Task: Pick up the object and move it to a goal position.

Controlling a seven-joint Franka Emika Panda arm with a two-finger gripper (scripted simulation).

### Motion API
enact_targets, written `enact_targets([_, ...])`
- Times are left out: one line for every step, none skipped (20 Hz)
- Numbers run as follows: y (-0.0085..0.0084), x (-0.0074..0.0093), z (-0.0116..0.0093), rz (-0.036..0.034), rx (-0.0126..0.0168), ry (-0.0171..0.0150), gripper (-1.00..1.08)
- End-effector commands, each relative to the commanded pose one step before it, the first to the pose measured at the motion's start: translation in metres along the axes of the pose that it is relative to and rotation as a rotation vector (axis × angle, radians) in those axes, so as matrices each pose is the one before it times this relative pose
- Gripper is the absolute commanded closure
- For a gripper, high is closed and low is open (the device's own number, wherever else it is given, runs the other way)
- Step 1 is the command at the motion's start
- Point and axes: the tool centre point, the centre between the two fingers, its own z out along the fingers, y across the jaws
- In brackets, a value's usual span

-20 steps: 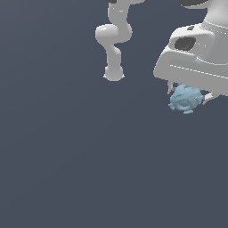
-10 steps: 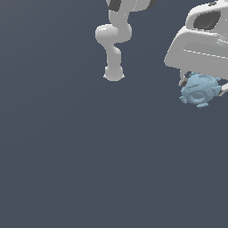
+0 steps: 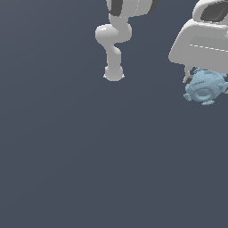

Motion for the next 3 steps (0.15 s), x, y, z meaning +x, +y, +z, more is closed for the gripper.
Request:
enact_targets([-0.00049,0.00013,-0.00115,0.00009,0.00014,0.00018,1.08])
enact_targets([-0.00007,0.00002,-0.00012,0.0,0.0,0.0,1.08])
enact_targets([-0.00002,0.00001,-0.00004,0.0,0.0,0.0,1.08])
